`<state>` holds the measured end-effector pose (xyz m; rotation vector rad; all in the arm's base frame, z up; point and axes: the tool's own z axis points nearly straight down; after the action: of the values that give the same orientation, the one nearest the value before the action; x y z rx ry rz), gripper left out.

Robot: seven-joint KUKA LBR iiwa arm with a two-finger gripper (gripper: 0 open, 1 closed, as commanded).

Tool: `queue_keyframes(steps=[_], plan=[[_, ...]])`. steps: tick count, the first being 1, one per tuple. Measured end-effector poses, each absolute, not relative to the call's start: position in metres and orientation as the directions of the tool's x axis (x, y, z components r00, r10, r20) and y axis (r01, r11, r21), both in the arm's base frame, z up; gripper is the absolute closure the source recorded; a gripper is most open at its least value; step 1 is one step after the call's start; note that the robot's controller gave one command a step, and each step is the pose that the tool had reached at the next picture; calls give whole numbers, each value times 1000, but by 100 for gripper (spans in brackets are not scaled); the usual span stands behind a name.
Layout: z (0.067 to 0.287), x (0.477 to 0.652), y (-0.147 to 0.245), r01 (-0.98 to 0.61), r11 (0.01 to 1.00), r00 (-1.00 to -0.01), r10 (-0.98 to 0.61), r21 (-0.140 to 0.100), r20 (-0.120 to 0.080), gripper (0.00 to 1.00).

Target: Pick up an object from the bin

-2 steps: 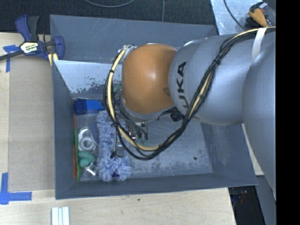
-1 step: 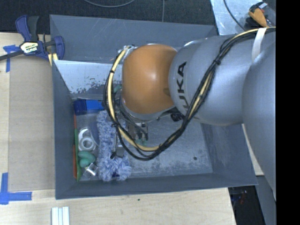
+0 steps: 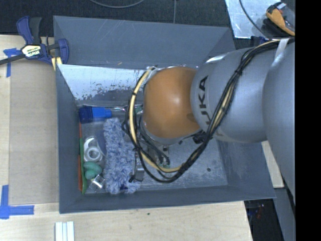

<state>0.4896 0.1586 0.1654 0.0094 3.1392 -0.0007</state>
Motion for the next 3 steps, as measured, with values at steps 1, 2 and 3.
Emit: queue_keyframes(steps=[1,2,3], plan=[[146,501,151,-27,1000,-1000,-27,2,-6,0],[114,492,139,131,991,-991,131,2,-5,0],[115,494,133,112,994,-994,112,5,-5,0]])
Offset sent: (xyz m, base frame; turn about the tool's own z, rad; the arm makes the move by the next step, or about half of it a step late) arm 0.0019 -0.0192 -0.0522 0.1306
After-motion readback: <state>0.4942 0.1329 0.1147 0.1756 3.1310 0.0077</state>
